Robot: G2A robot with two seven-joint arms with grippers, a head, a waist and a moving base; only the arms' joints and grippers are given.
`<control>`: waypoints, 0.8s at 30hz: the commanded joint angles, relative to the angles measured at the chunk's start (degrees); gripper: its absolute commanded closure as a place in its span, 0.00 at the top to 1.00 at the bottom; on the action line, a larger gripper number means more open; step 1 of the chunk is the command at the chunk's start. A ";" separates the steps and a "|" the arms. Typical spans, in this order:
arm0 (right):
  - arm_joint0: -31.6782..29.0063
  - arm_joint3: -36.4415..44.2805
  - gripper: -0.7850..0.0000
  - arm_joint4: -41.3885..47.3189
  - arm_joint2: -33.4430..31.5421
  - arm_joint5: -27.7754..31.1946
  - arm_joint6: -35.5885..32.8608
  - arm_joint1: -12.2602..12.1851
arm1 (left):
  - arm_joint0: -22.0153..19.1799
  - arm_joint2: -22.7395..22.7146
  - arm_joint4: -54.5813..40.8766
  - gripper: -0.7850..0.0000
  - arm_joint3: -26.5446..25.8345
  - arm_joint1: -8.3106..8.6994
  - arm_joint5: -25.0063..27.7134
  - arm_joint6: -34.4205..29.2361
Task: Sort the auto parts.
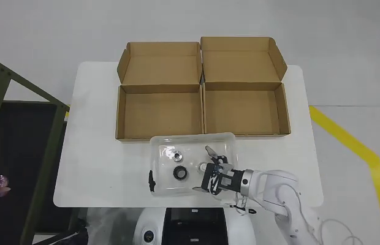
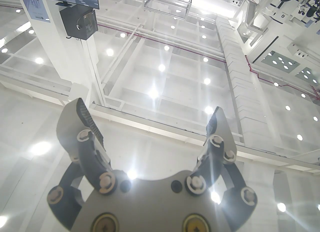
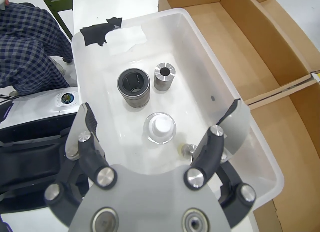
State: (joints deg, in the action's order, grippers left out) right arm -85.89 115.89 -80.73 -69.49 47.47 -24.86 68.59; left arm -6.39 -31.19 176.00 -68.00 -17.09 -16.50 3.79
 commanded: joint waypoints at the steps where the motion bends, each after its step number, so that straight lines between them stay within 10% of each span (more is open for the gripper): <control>1: -0.10 -0.38 1.00 0.92 -0.35 0.19 -0.30 -0.18 | 0.00 0.00 0.00 1.00 0.00 0.00 0.00 0.00; 19: 2.49 -4.46 0.72 2.64 0.44 -1.60 -2.29 -1.02 | 0.00 0.00 0.00 1.00 0.00 0.00 0.00 0.00; 24: 3.17 -5.21 0.44 1.92 1.12 -1.72 -2.55 -1.23 | 0.00 0.00 0.00 1.00 0.00 0.00 0.00 0.00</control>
State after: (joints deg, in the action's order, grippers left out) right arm -82.89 110.67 -78.51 -68.47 45.61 -27.44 67.43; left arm -6.39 -31.19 176.00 -68.00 -17.09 -16.50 3.79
